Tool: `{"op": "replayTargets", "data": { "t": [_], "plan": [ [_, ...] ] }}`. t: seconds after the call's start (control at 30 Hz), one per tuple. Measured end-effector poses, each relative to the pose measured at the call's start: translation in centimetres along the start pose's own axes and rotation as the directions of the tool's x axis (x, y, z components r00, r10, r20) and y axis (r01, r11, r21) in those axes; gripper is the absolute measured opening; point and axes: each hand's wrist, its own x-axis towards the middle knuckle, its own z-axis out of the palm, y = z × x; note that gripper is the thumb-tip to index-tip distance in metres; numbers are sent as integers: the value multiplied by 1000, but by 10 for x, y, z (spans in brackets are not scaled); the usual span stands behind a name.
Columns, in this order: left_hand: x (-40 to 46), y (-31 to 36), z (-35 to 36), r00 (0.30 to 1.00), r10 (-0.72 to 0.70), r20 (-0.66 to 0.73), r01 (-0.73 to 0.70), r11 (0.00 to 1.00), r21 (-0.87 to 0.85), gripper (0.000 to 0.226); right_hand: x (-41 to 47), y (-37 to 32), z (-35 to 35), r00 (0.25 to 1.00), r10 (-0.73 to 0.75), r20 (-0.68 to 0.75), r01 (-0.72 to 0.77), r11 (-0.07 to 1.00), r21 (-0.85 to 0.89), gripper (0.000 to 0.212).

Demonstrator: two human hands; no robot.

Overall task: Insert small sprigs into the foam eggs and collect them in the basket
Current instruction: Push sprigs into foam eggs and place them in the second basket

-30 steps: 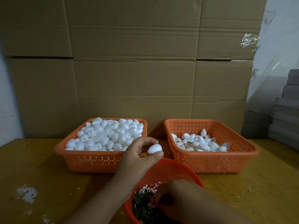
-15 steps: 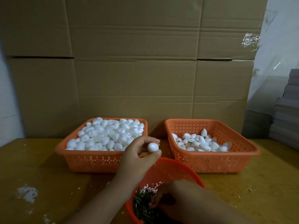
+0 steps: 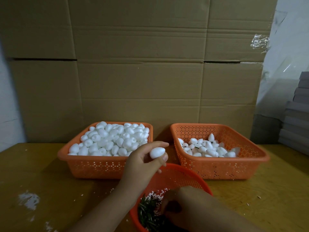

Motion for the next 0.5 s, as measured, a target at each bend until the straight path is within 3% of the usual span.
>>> {"op": "replayTargets", "data": {
  "t": [0.2, 0.33, 0.5],
  "plan": [
    [0, -1, 0, 1000, -10, 10, 9, 997, 70, 31, 0, -1, -1, 1000, 5, 8, -5, 1000, 10, 27],
    [2, 0, 2, 997, -72, 30, 72, 997, -27, 34, 0, -1, -1, 1000, 5, 8, -5, 1000, 19, 26],
    [2, -3, 3, 1000, -21, 9, 20, 1000, 17, 27, 0, -2, -2, 1000, 2, 8, -2, 1000, 23, 26]
  ]
}}
